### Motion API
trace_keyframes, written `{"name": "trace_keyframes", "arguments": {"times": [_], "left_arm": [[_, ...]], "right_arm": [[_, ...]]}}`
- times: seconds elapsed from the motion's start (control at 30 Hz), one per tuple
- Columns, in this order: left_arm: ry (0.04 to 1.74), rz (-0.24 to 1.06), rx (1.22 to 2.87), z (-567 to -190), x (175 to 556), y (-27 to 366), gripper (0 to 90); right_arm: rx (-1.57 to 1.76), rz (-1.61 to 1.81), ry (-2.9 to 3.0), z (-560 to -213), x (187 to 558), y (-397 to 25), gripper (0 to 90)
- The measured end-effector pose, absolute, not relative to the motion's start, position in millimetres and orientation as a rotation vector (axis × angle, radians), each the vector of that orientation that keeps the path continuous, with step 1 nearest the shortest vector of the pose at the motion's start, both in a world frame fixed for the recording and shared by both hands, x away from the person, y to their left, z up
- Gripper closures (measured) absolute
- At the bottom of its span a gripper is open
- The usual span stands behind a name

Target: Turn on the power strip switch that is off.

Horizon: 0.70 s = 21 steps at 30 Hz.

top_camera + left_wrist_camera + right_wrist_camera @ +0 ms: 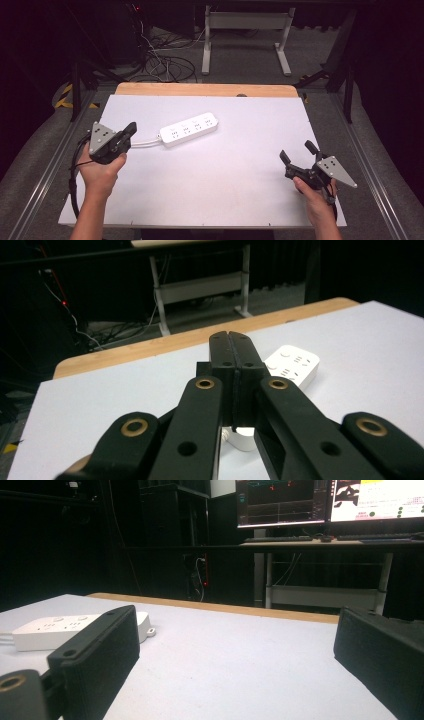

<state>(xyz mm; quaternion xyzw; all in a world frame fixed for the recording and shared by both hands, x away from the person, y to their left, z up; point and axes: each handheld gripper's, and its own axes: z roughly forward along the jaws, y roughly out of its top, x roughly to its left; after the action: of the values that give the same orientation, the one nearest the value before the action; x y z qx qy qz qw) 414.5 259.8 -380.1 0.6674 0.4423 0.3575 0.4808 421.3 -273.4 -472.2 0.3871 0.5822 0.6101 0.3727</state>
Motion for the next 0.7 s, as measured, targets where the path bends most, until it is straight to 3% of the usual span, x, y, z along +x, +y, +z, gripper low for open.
{"name": "trace_keyframes", "arguments": {"times": [0.7], "left_arm": [[1.096,0.835,1.766,-378.6,467.0,225.6,90.0]], "right_arm": [[0.997,1.553,1.521,-475.8,426.5,-272.4,5.0]]}}
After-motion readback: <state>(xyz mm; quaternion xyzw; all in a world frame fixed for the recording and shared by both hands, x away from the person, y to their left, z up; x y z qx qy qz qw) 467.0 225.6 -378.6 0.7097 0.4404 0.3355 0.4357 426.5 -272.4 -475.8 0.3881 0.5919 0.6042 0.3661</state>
